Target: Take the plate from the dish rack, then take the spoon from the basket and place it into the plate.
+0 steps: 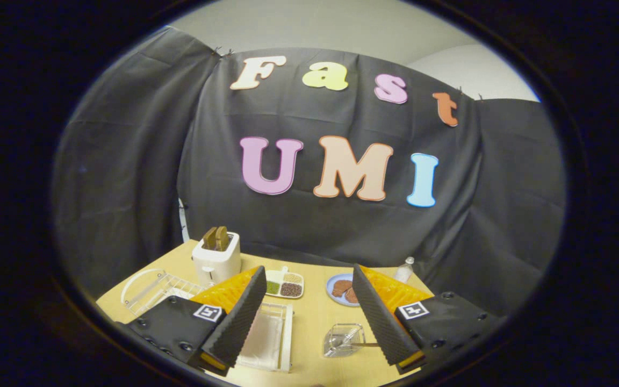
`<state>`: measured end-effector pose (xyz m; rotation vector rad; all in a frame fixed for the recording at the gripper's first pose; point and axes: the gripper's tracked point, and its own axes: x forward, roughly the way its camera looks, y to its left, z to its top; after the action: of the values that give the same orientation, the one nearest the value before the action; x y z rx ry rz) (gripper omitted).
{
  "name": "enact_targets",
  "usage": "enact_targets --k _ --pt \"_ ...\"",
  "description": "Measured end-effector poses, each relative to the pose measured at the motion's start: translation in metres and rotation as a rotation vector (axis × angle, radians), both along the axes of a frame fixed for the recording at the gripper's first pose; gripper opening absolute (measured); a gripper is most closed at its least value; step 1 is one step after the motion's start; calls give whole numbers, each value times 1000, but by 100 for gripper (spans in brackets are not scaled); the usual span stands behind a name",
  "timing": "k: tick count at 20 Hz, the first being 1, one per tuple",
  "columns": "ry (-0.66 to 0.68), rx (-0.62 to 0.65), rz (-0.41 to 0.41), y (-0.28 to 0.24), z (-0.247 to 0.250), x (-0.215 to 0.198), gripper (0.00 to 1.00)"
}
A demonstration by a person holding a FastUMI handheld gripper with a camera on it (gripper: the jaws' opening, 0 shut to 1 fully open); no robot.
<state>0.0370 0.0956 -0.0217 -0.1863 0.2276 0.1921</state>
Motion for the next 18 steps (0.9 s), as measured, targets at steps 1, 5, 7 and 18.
enact_targets --k 1,5,7,18 --pt "15 -25 2 0 -2 3 100" --pt "70 -114 30 11 -15 14 100" --pt "100 -161 51 18 -22 17 100" --pt "351 -315 93 37 -68 33 100"
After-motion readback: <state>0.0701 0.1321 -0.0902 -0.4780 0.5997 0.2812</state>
